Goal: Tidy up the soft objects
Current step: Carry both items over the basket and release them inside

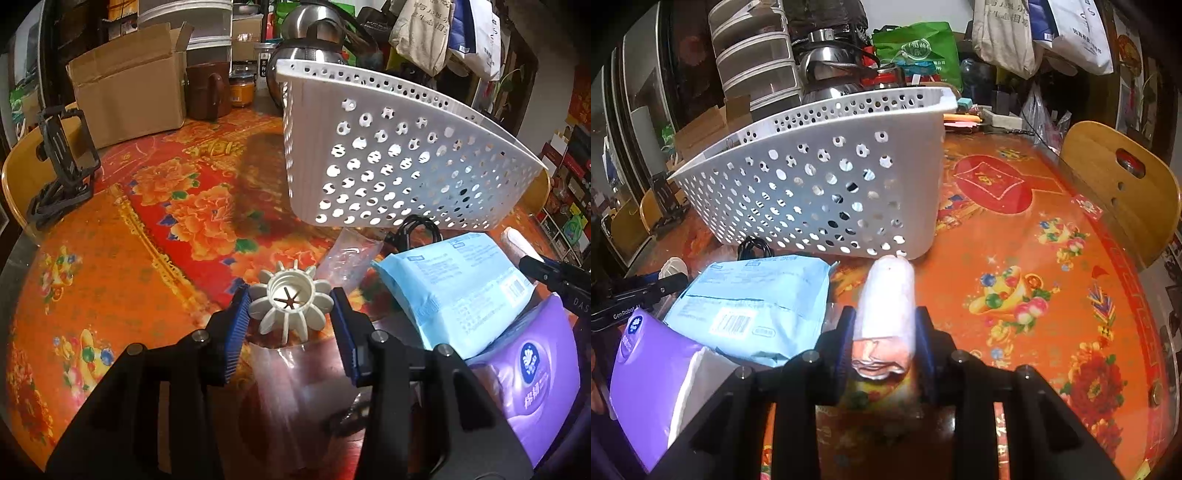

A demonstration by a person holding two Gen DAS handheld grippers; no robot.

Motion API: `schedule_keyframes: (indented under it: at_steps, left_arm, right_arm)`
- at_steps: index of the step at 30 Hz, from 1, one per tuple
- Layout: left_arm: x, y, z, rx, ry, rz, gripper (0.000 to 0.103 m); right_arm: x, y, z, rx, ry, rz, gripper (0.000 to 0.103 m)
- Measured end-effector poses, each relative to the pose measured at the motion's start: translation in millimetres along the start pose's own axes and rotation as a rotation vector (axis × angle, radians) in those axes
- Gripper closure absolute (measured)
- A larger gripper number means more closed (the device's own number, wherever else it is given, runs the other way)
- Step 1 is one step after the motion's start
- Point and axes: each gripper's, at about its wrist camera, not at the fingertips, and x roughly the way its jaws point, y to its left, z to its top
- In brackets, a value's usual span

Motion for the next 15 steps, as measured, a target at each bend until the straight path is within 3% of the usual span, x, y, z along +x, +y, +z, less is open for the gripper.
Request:
schedule_keyframes:
  at_steps: [6,15]
  left_arm:
    - [-3,-1,0,0.002,-0.010,0.008,0.062]
    - [-26,3,5,-0.015,-0.069,-0.007,0.062]
  right_arm:
    - [-2,-3,0,0.024,-0.011,0.071,0.073]
    - [-34,9,-1,-0.026,-0.093,0.053,0.073]
